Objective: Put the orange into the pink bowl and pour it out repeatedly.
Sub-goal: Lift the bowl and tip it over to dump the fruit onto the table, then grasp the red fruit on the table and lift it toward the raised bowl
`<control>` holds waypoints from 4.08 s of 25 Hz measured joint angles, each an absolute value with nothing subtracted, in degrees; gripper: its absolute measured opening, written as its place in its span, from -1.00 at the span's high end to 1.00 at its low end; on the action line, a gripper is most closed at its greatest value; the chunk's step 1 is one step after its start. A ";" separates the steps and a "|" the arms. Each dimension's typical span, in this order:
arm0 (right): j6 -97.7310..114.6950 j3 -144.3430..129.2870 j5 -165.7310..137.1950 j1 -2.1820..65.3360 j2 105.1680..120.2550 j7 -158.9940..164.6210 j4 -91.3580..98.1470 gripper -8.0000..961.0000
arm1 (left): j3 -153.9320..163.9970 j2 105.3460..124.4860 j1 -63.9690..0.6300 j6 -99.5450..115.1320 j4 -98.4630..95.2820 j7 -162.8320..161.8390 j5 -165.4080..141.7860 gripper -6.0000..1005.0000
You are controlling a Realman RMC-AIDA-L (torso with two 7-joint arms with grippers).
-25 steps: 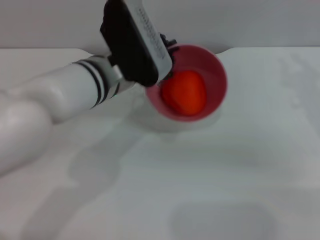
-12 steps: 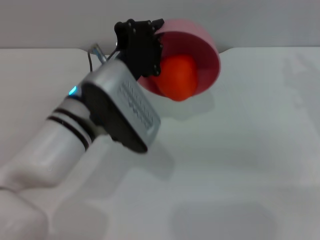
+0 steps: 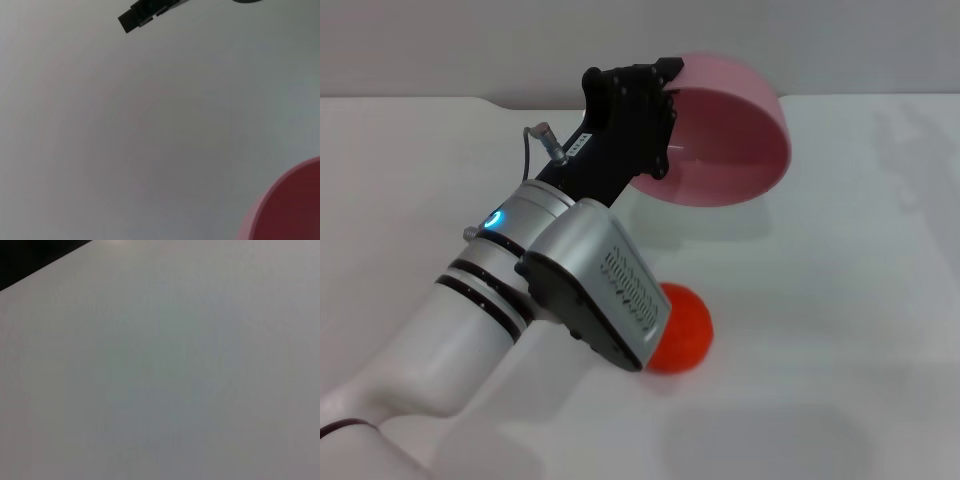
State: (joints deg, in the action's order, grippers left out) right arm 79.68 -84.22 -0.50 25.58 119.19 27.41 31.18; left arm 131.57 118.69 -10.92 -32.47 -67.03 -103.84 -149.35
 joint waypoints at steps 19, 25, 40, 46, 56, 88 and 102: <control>79.69 -84.61 -0.17 25.53 119.18 27.58 29.59 0.13 | 110.89 117.79 -20.10 5.46 -73.82 -140.21 -140.93 0.91; 79.16 -84.73 -0.48 25.56 119.17 27.68 29.49 0.13 | 98.93 117.82 -28.17 29.59 -72.41 -141.54 -134.49 0.91; 58.86 -83.69 -35.11 24.79 115.14 50.47 38.85 0.13 | 58.23 110.47 -46.64 78.08 -55.27 -136.37 -145.92 0.91; 45.35 -80.62 -68.19 27.16 114.38 80.09 48.59 0.12 | 55.26 108.72 -43.80 79.09 -55.25 -137.04 -146.58 0.91; 64.13 -79.51 -127.31 49.74 113.83 129.99 44.52 0.11 | 55.88 108.76 -42.56 79.40 -55.15 -136.95 -146.63 0.91; 69.41 -98.05 -128.81 51.84 119.44 129.19 49.25 -0.33 | 58.87 109.87 -42.19 79.62 -55.10 -137.25 -146.68 0.91; 67.85 -97.51 -127.57 51.02 119.19 128.78 48.75 0.13 | 59.42 109.87 -42.16 79.21 -55.11 -137.29 -146.69 0.91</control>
